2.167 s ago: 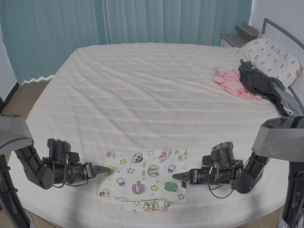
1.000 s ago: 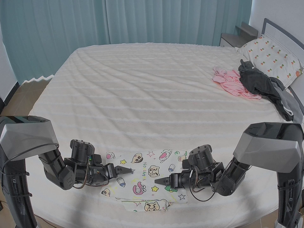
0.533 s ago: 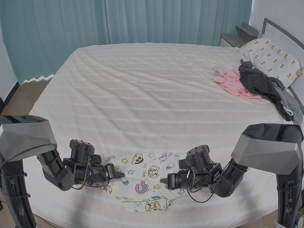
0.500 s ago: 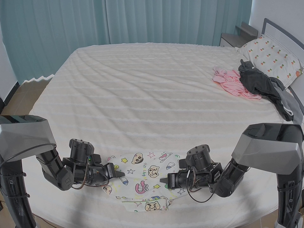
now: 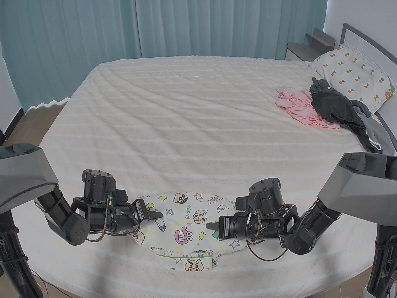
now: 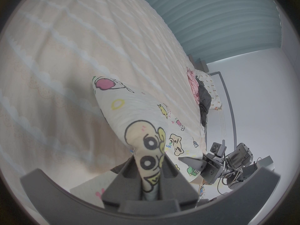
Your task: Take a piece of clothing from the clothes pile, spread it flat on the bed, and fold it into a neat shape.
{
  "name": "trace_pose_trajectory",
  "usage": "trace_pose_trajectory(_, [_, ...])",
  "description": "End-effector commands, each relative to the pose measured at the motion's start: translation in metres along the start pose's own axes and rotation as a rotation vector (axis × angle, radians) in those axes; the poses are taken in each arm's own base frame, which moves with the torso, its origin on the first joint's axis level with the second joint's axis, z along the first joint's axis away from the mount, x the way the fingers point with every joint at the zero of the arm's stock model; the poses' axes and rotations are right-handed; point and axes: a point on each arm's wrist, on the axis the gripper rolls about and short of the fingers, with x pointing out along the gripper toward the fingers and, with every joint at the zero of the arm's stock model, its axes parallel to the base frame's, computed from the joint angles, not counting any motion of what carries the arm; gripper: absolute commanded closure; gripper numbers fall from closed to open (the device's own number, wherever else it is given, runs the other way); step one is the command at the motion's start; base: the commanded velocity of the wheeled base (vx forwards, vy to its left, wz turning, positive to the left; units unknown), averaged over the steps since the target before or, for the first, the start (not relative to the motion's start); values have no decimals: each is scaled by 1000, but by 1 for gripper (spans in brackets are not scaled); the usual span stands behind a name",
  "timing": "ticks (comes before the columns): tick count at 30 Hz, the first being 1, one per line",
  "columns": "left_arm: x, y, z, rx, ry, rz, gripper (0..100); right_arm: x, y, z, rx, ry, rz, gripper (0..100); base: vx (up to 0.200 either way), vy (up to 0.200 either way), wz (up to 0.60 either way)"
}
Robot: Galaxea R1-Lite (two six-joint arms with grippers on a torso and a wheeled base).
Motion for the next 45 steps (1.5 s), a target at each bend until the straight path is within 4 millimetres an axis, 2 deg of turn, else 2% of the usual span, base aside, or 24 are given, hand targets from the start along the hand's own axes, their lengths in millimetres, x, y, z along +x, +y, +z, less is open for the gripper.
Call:
trace_pose_trajectory(1, [-4,-6,0,13,-10,-16,100,-6,5,5,-6,-21,14,100,0,-200,0])
trace_pose_trajectory(7, [-8,-12,-1,23,-16,-29,100,-9,8,8,-10,-32,21,100,0,-200,0])
trace_pose_trajectory(15, [-17,-31,-3,43,0,-50,100,-33,15,15,-13,-66,31,100,0,-200,0])
trace_pose_trajectory(25, [-11,-51,-14,46,39,-95,100,-56,8,20,8,-97,4,100,0,-200,0])
trace_pose_trajectory(37, [-8,-51,-15,47,47,-94,100,-58,2,20,17,-99,-12,100,0,-200,0])
trace_pose_trajectory(45, [-1,-36,-19,22,24,-7,100,-49,-9,8,32,-48,-43,100,0,-200,0])
